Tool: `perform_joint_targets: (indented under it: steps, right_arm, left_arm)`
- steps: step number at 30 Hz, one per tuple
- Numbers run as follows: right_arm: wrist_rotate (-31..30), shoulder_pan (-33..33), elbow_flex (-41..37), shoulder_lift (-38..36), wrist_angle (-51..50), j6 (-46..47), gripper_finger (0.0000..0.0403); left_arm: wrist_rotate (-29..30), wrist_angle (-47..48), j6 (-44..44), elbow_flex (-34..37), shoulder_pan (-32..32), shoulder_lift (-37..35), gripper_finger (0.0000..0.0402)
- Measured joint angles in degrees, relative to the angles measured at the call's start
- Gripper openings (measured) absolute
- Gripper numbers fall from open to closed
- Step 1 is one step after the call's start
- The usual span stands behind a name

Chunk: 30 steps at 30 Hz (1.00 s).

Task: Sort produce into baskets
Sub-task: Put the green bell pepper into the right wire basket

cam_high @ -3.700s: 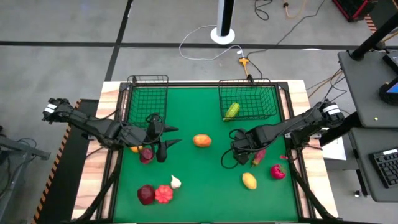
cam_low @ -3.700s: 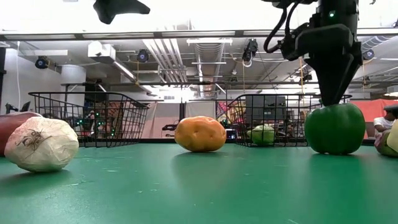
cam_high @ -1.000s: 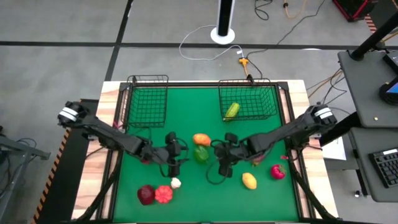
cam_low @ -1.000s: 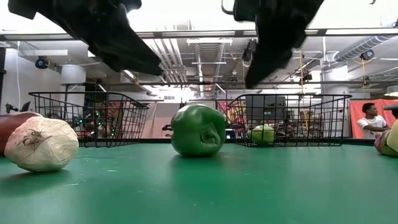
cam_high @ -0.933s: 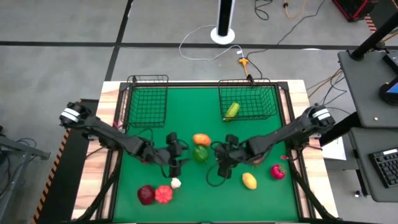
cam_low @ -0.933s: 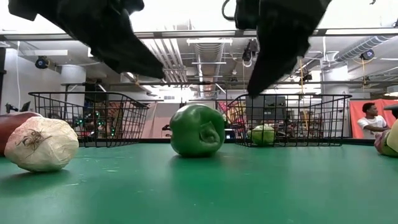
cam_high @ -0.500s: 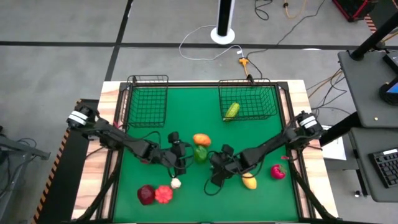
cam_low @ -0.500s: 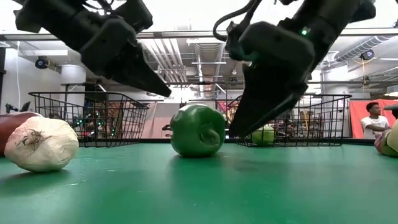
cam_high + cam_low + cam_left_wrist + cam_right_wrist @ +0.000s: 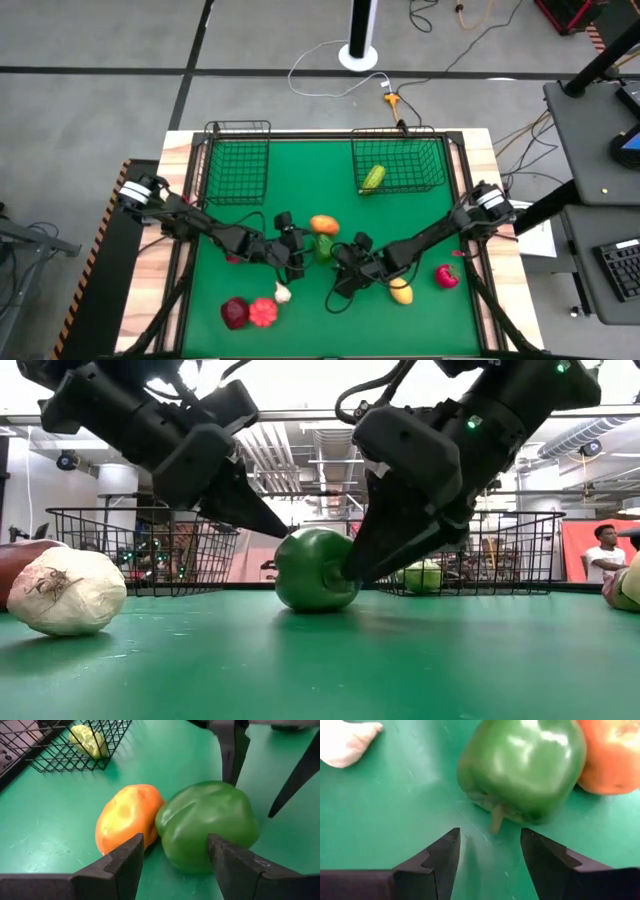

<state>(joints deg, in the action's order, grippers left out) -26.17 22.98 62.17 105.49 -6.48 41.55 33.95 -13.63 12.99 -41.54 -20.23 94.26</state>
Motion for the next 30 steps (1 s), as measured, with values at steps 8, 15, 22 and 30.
perform_joint_targets:
  steps: [8, 15, 22, 30]
  right_arm:
    - [-2.2, 0.0, 0.0, 1.6, 2.2, 0.4, 0.019]
    - [-4.0, 0.0, 0.0, 1.6, 2.3, -0.1, 0.0169]
    - [-4.0, -0.5, 0.0, 1.6, 2.5, -1.5, 0.0127]
    - [-3.8, -0.8, -0.3, 1.6, 1.6, -3.3, 0.0024]
  left_arm:
    - [-2.9, 0.0, 0.1, 0.0, 0.1, 0.2, 0.02]
    - [-3.7, -0.2, 1.2, 0.0, 0.1, 1.5, 0.02]
    - [-5.0, -0.5, 1.4, 0.0, 0.1, 2.2, 0.02]
    - [-5.0, -0.5, 1.5, 0.0, 0.1, 2.2, 0.02]
